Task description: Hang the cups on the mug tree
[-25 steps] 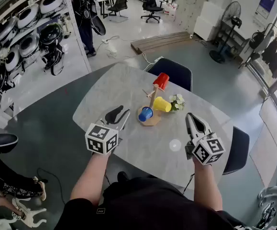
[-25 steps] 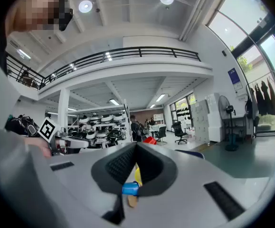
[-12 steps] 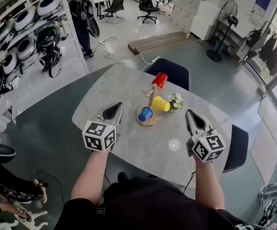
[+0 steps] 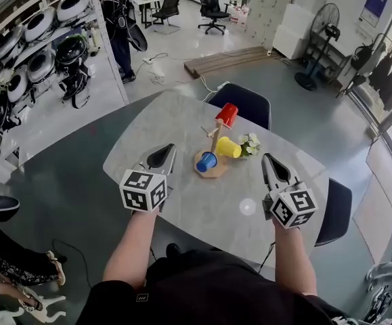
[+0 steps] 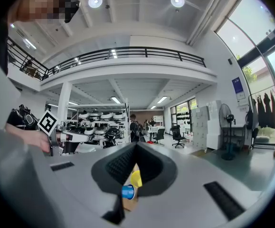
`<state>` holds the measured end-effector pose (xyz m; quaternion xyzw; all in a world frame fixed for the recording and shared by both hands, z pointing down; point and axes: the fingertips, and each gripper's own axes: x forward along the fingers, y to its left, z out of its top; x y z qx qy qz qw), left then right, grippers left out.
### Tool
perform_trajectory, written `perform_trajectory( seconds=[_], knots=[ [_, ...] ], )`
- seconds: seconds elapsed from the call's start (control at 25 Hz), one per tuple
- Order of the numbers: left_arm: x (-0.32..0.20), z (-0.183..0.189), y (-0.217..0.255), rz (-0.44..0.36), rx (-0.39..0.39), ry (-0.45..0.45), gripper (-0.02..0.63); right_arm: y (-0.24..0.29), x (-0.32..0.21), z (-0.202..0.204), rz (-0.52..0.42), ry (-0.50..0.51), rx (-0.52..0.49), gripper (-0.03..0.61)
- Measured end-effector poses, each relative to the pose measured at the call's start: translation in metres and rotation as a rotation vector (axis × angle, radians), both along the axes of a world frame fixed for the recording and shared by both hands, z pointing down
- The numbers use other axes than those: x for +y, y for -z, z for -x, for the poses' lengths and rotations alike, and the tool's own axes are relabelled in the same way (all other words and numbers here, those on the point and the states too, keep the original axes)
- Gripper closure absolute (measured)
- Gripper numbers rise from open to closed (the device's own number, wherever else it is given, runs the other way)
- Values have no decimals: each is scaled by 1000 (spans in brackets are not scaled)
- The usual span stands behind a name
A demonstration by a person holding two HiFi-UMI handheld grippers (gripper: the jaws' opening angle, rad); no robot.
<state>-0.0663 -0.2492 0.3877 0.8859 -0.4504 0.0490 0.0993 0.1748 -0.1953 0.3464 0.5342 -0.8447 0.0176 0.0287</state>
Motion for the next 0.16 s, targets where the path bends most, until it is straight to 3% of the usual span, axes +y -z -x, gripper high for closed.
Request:
perform_trajectory(
  seconds=[0.16],
  knots=[
    [2,-2,-3,6,-2,3,601,-3,1,0,10,10,2,568]
  ],
)
